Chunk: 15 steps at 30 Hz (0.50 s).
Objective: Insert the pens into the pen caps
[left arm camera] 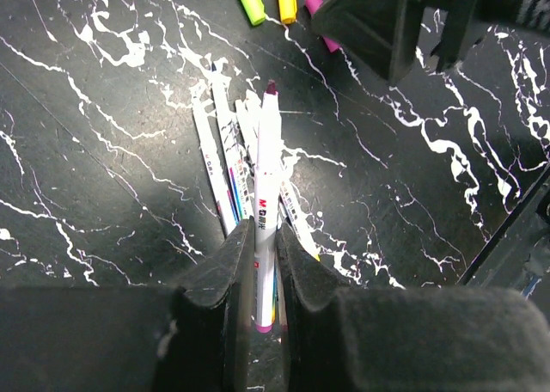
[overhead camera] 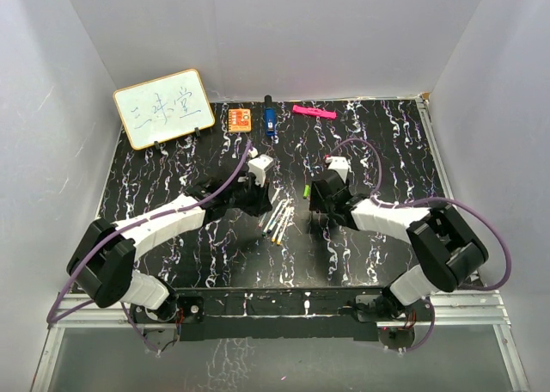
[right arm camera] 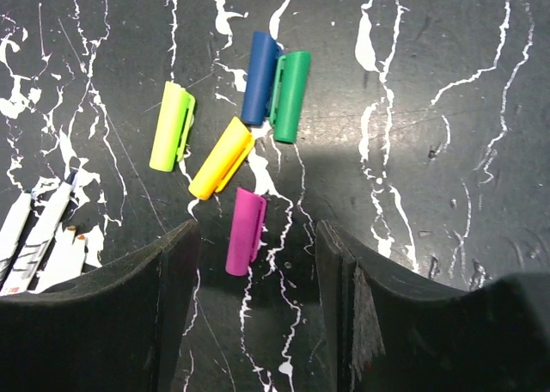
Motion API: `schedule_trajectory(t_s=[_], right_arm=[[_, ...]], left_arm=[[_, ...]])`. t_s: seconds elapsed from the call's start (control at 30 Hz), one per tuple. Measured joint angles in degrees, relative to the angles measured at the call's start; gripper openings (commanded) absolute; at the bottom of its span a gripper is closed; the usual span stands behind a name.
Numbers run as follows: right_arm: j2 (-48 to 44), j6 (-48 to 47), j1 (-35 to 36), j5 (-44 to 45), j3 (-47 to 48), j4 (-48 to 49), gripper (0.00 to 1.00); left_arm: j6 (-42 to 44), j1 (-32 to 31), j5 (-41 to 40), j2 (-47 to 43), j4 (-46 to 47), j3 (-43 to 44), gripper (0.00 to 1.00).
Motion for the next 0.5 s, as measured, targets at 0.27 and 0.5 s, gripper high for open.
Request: schedule_trajectory(t_s=[0.27, 0.5], right_arm=[[5.2, 0.3, 2.3, 2.1, 2.9, -1.5, 0.52], [6.6, 1.1, 2.4, 3.8, 4.0, -2.9, 0.51]], left_arm=[[0.0, 0.0, 0.3, 0.0, 1.2, 0.0, 0.00], [-0.1, 0.0, 0.2, 0.0, 1.4, -0.1, 0.00]])
